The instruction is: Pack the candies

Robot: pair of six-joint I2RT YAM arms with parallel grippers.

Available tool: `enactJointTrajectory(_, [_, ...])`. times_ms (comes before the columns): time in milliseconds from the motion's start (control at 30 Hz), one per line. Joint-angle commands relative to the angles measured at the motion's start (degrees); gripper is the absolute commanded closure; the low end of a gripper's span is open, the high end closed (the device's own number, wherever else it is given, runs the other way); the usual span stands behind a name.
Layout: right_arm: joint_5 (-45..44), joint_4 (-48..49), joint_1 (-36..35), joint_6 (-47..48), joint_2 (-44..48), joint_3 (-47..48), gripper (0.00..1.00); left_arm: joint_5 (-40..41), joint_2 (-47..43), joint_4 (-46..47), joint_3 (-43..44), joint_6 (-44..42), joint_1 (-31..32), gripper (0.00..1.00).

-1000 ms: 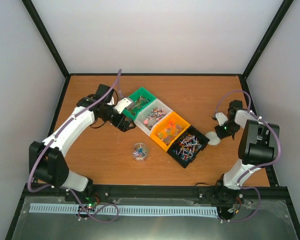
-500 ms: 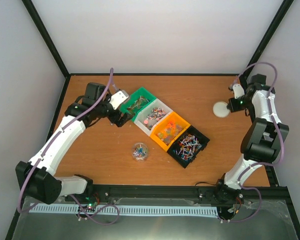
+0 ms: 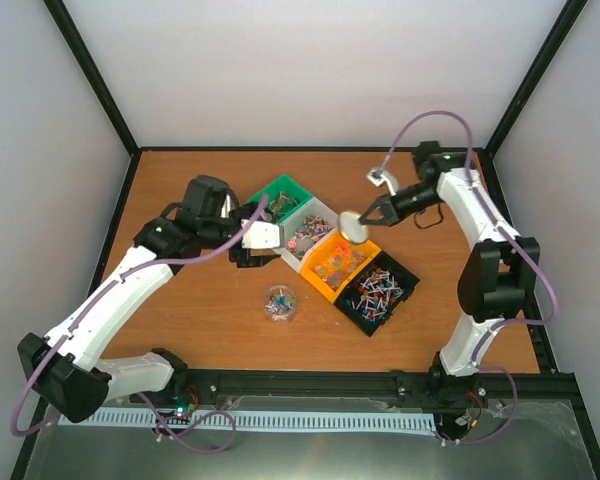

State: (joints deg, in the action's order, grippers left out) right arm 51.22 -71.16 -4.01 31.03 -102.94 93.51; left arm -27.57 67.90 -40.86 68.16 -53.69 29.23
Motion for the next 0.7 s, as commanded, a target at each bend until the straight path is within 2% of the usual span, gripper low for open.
enactJointTrajectory(0, [8.39,-3.57,-6.83,0.49,-0.86,-1.76,0.97,2.30,-1.54,3.18,-1.09,-11.60,6.25,0.22])
enactJointTrajectory(67, [9.10,-3.91,-9.41,0.86,-1.83,-1.72,0.97,3.00,-2.41,6.32,-2.87,-13.08,8.21,0.28])
enactJointTrajectory(233, [9.16,-4.97,-16.01,1.65,-4.70,-0.04,0.97,4.88,-1.51,7.27,-3.84,-17.51,11.73,0.35])
enactJointTrajectory(433, [9.93,-5.95,-20.16,1.60,-6.60,0.77,0.97,7.68,-0.36,7.35,-4.22,-19.56,15.21,0.41])
enactJointTrajectory(667, [10.31,-8.66,-22.37,3.50,-7.65,2.02,0.97,7.25,0.29,5.66,-5.06,-22.98,15.85,0.51])
